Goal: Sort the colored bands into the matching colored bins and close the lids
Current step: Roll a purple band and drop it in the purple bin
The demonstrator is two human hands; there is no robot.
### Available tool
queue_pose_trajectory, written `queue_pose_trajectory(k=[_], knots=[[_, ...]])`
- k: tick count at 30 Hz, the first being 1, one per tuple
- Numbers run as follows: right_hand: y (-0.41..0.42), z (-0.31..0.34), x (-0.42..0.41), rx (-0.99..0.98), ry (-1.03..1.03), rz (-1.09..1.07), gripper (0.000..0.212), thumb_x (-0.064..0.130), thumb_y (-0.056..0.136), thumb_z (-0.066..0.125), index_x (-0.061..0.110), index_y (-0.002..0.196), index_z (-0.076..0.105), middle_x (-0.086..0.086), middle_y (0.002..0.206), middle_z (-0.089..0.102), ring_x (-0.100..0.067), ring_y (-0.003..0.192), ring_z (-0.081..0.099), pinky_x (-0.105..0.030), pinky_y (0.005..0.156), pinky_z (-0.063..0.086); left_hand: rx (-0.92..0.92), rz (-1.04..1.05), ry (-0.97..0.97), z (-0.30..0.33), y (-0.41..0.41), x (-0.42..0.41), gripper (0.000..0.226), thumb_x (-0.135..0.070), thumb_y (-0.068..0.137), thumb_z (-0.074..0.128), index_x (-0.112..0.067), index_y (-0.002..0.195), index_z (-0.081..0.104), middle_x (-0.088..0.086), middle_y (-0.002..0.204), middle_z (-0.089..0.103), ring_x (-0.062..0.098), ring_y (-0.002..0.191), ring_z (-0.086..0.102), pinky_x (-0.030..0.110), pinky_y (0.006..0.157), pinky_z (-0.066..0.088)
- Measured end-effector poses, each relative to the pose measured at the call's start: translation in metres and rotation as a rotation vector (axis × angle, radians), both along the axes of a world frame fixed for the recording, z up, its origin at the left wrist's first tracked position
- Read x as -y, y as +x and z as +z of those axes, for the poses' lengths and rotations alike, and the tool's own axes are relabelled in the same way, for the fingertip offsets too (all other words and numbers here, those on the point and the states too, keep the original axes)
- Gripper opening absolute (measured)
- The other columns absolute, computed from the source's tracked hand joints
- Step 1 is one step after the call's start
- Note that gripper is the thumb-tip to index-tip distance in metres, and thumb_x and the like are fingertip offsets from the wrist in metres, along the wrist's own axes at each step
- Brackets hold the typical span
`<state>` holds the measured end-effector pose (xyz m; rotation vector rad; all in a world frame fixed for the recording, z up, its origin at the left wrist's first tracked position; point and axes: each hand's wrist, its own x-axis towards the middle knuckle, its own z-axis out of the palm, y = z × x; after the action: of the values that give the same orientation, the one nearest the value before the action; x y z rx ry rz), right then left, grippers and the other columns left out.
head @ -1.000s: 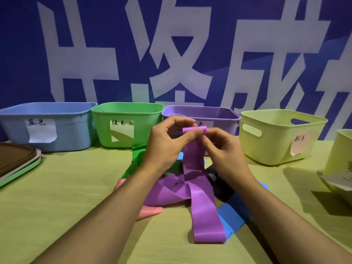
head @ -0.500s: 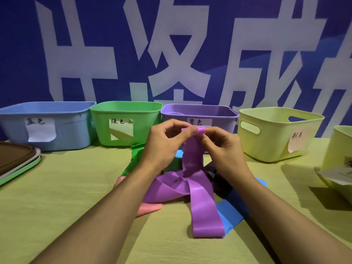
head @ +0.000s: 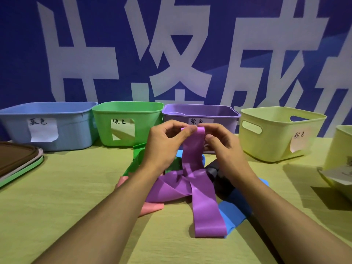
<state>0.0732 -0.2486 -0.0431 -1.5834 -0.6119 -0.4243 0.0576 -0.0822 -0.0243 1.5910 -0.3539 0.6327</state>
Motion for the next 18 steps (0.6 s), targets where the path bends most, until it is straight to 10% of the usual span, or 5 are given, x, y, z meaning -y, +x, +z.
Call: queue_pose_trajectory(k=[8, 14, 18], knots=[[-0.0004, 0.0004, -0.0015, 0.08, -0.015, -0.075, 0.015, 0.011, 0.099, 0.065, 0.021, 0.108, 0.073, 0.001, 0.097, 0.077, -0.022, 0.094, 0.074, -0.046, 0.081, 0.063, -0.013, -0.043, 0.019, -0.0004, -0.0014, -0.0008, 0.02, -0.04, 0.078, 0.077, -0.025, 0.091, 0.077, -0.006, 0.087, 0.079, 0.008, 0.085, 0.074, 0.028, 0.078, 0.061], [-0.0027, 0.0023, -0.0009, 0.066, 0.054, -0.097, 0.012, 0.008, 0.099, 0.065, 0.014, 0.105, 0.073, 0.0, 0.091, 0.077, -0.017, 0.086, 0.074, -0.027, 0.069, 0.061, 0.042, -0.124, 0.109, -0.0024, 0.0001, -0.0058, 0.025, -0.006, 0.087, 0.079, -0.019, 0.108, 0.074, -0.003, 0.104, 0.079, 0.012, 0.101, 0.074, 0.031, 0.092, 0.059], [-0.0043, 0.0031, -0.0016, 0.062, 0.059, -0.103, 0.013, 0.007, 0.098, 0.066, 0.015, 0.106, 0.073, -0.002, 0.091, 0.076, -0.027, 0.087, 0.073, -0.045, 0.074, 0.064, 0.044, -0.12, 0.094, -0.0028, -0.0004, -0.0071, 0.025, 0.0, 0.092, 0.071, -0.016, 0.112, 0.073, 0.002, 0.106, 0.078, 0.016, 0.103, 0.074, 0.04, 0.091, 0.061]])
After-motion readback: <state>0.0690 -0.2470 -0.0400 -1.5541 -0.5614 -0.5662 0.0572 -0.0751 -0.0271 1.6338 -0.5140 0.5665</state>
